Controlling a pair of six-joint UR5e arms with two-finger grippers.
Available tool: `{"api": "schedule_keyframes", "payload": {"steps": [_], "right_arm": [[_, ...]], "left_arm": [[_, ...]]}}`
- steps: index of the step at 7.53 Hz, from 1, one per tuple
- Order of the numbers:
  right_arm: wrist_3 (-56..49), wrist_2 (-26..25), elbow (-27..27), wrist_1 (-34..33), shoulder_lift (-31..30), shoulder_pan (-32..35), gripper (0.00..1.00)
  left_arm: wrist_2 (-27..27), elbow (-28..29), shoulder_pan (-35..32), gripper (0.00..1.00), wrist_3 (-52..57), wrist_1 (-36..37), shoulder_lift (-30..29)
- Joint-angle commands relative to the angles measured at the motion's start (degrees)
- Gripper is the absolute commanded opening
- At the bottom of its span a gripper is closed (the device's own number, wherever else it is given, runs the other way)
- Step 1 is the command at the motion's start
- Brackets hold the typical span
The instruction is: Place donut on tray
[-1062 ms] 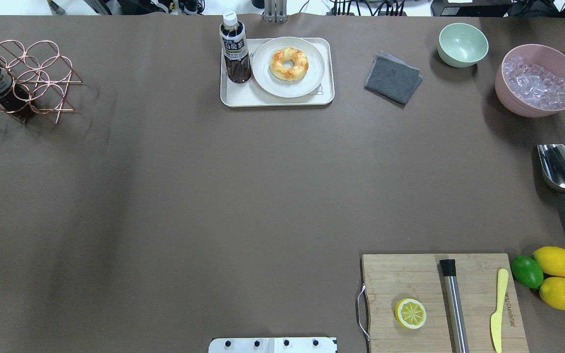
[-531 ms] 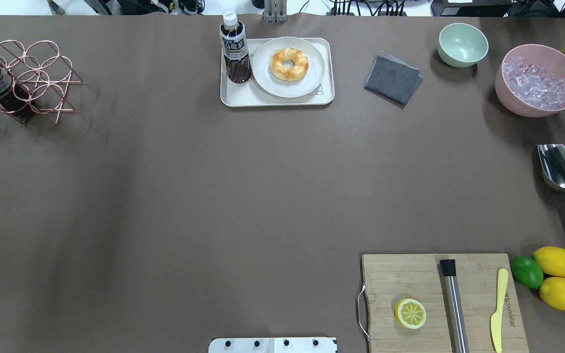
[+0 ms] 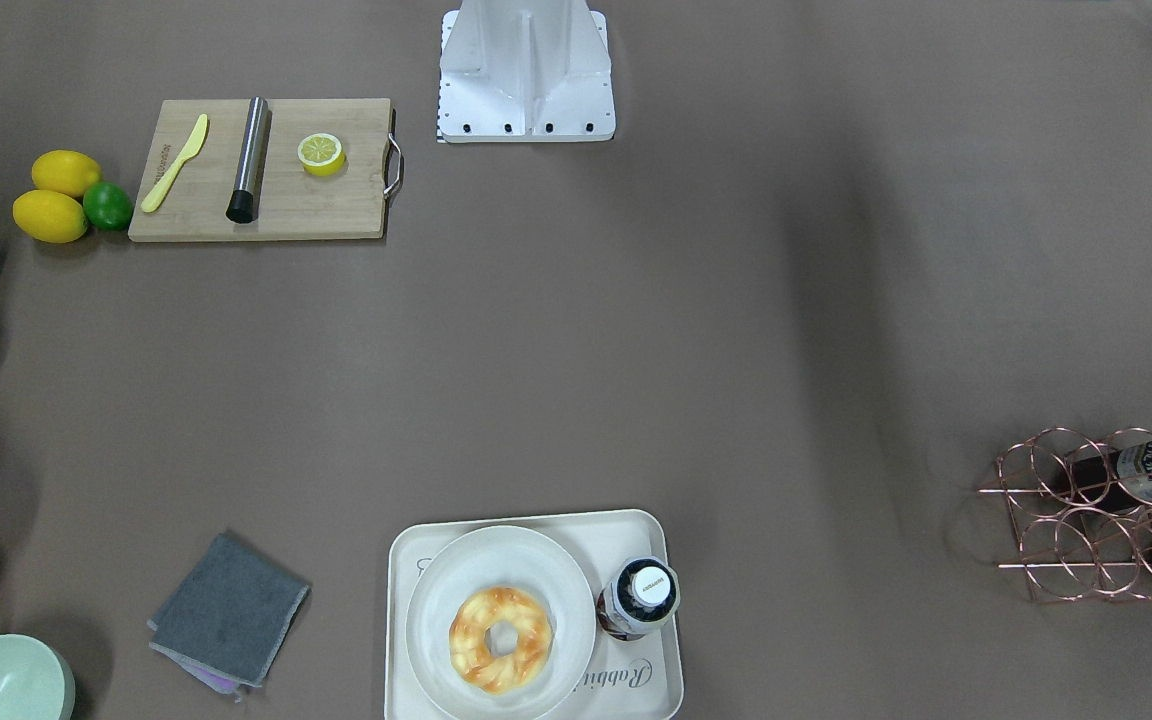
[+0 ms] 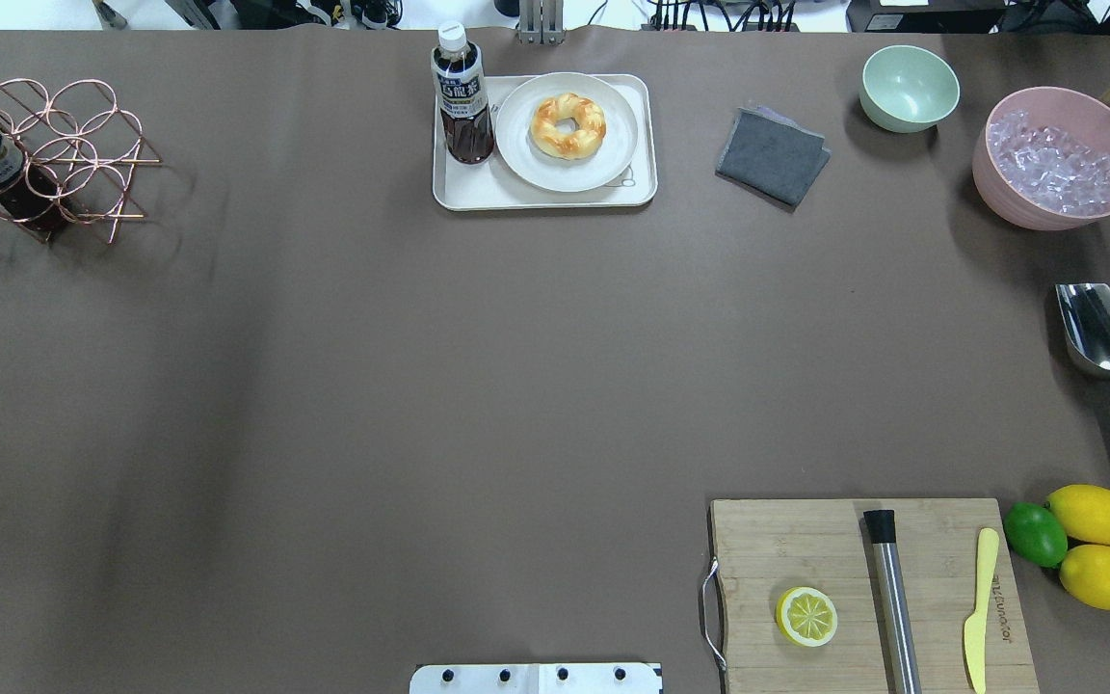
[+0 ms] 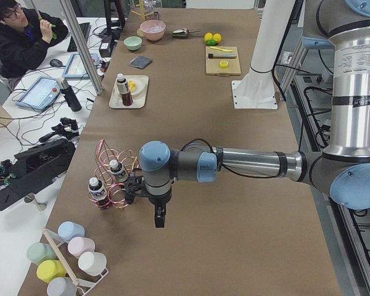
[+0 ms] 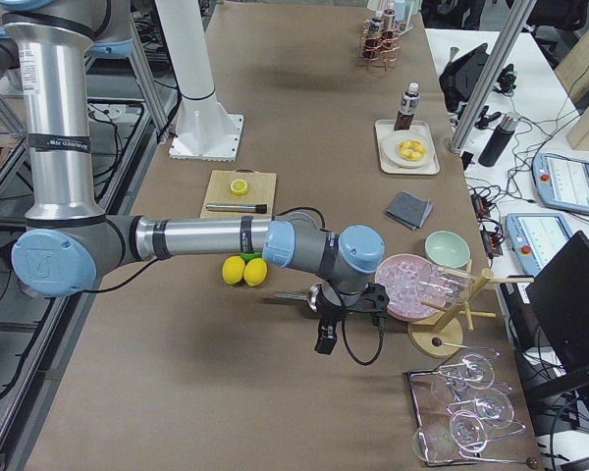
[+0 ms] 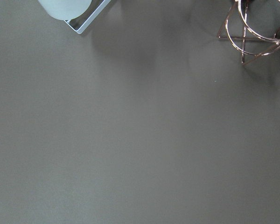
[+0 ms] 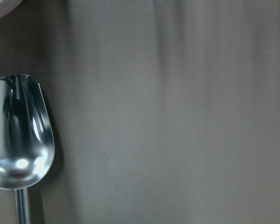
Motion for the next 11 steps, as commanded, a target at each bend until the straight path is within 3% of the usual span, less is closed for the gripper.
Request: {"api": "schedule_keyframes", "payload": {"steps": [1, 11], "right_arm": [[0.0, 0.9, -0.3, 0.2, 0.0, 0.2, 1.0], [-0.2, 3.5, -0.4, 0.3, -0.1, 0.4, 1.0]], "left_arm": [[0.1, 0.0, 0.0, 0.98, 0.0, -0.1, -0.2], [0.0, -0.2, -0.3, 0.98, 0.0, -0.3, 0.0]]}}
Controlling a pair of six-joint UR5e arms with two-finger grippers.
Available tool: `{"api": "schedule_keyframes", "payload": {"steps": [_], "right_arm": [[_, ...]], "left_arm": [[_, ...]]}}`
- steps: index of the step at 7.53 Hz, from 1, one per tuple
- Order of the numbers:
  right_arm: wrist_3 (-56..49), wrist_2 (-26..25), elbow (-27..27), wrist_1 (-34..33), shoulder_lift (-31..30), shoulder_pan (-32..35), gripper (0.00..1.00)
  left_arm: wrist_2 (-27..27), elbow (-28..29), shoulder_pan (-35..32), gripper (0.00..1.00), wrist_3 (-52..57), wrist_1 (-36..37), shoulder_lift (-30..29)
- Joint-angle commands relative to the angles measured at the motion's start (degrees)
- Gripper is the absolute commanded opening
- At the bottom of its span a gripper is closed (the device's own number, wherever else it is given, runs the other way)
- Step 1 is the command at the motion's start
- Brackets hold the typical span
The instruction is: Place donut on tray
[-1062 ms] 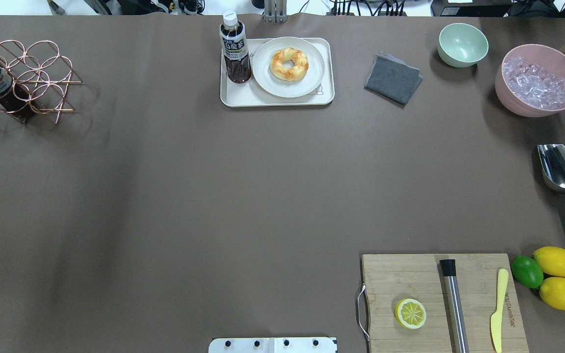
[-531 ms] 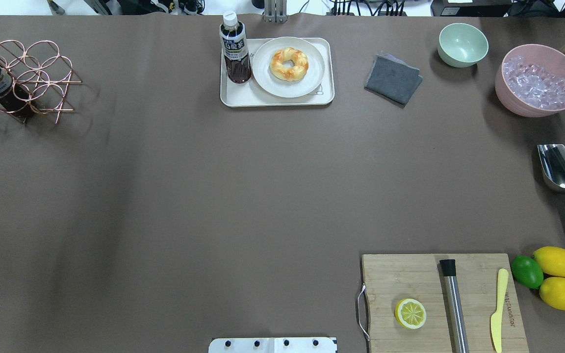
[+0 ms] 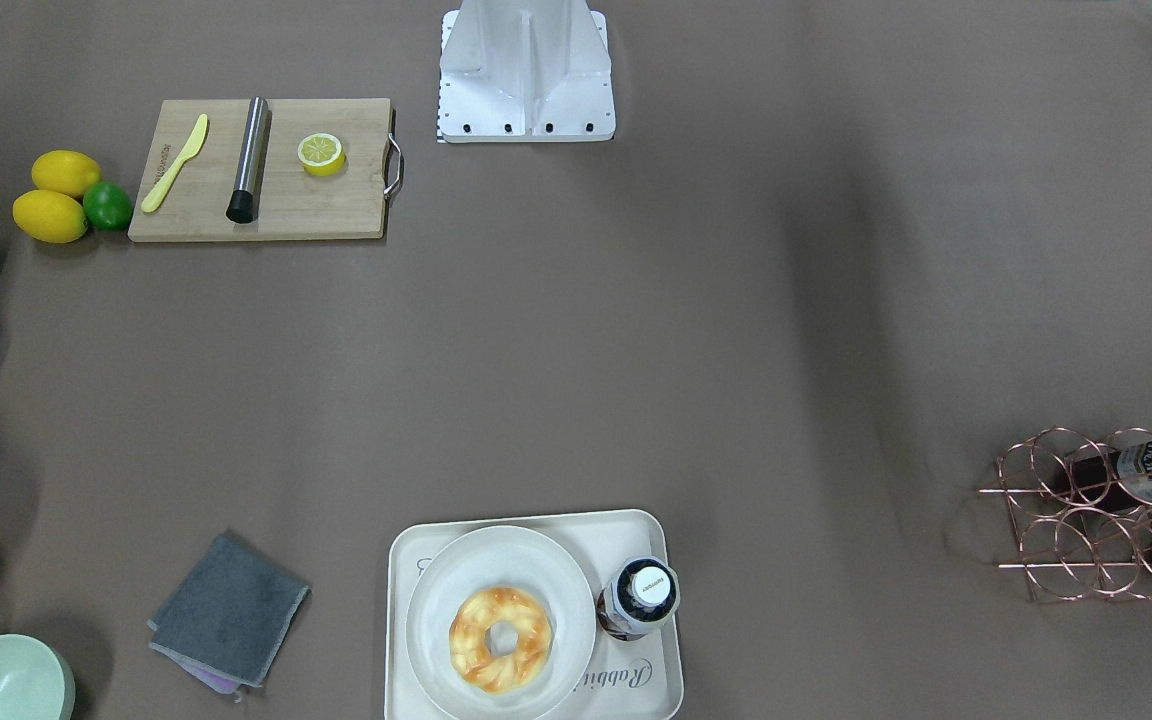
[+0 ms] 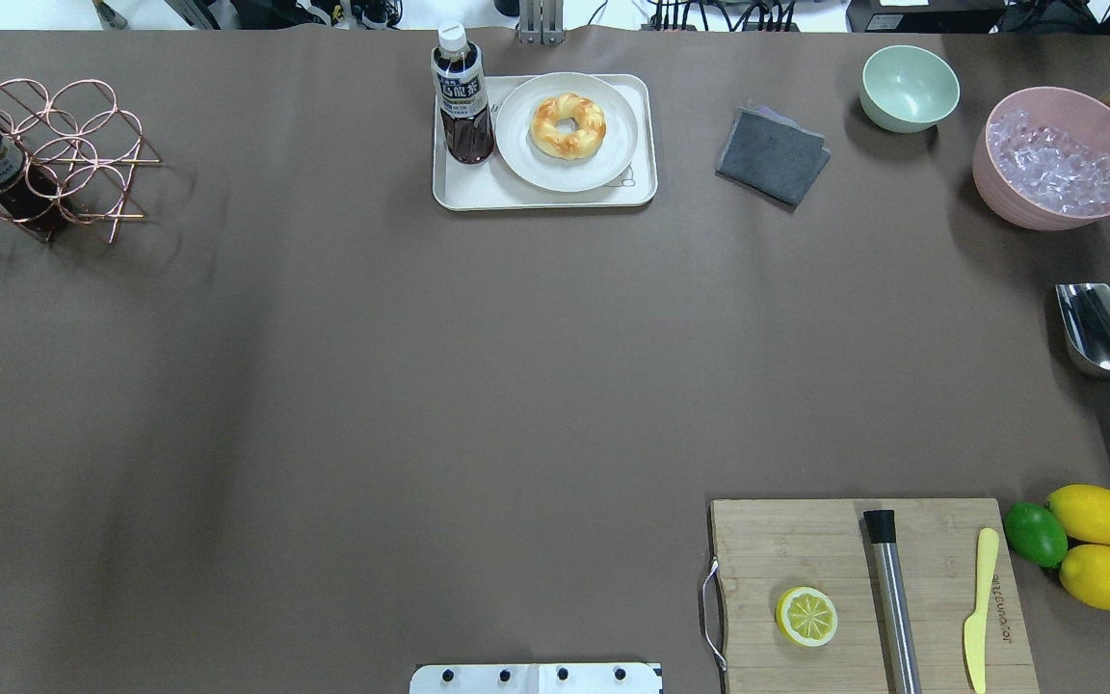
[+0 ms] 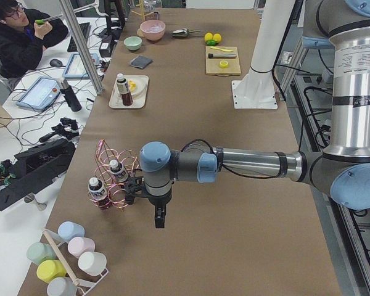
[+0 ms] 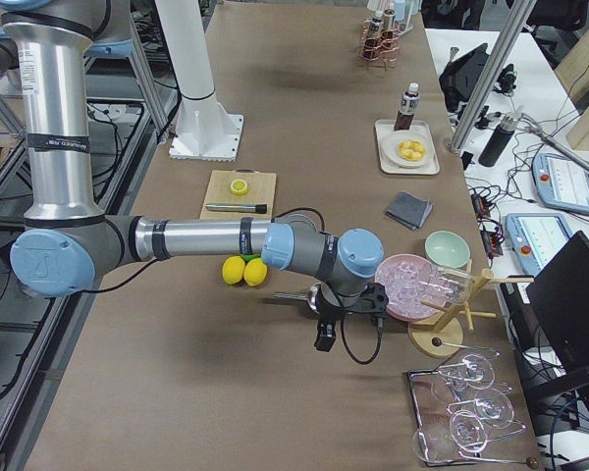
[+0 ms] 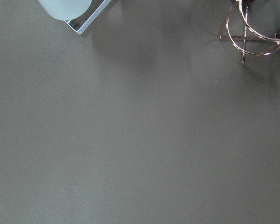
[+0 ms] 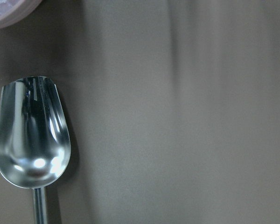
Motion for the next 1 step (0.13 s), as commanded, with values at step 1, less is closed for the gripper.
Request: {"api": "schedule_keyframes", "payload": {"steps": [1], "right_arm": [[0.0, 0.1, -0.1, 0.0, 0.0, 0.1, 1.0]], "left_arm": [[0.1, -0.1, -0.3, 0.98, 0.0, 0.0, -0.4]]}}
